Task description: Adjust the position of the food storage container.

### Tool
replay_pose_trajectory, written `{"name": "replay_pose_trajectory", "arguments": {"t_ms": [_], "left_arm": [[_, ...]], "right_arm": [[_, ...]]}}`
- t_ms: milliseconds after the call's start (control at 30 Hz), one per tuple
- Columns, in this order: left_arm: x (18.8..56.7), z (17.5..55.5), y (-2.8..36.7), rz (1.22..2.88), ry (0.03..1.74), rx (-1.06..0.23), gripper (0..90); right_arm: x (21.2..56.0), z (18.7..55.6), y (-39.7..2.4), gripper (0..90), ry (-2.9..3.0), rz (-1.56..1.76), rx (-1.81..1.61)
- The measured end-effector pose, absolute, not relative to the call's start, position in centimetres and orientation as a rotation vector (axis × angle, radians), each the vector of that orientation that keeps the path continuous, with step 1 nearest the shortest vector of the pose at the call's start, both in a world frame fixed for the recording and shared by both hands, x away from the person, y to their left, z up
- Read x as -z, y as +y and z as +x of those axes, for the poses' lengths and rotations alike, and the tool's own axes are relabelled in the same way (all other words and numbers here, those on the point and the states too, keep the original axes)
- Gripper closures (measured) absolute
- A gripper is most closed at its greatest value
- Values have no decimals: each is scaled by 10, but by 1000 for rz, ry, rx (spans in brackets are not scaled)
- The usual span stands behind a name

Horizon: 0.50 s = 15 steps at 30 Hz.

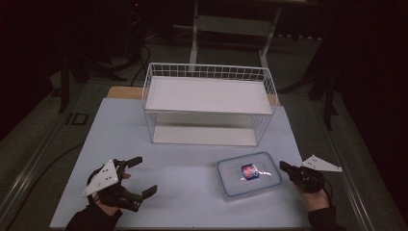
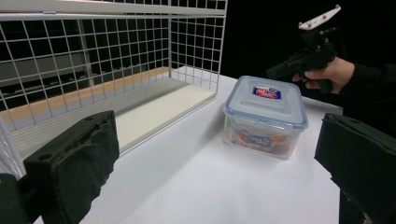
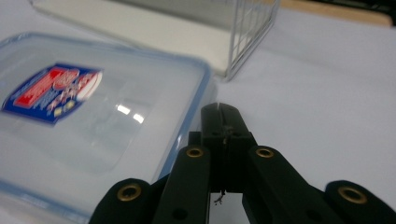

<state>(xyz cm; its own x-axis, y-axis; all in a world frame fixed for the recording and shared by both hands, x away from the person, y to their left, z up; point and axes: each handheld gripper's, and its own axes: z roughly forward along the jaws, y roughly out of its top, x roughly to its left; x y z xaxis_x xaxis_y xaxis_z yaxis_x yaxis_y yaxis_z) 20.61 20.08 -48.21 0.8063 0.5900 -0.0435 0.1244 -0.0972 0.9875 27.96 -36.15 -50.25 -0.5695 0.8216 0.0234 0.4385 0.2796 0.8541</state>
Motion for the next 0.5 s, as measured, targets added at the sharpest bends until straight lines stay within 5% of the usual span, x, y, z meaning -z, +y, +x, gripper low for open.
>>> {"name": "replay_pose_trajectory", "arguments": {"t_ms": [500], "left_arm": [[482, 206, 199, 1651, 569, -427, 0]], "right_arm": [[504, 272, -351, 900, 2164, 1142, -1236]]}}
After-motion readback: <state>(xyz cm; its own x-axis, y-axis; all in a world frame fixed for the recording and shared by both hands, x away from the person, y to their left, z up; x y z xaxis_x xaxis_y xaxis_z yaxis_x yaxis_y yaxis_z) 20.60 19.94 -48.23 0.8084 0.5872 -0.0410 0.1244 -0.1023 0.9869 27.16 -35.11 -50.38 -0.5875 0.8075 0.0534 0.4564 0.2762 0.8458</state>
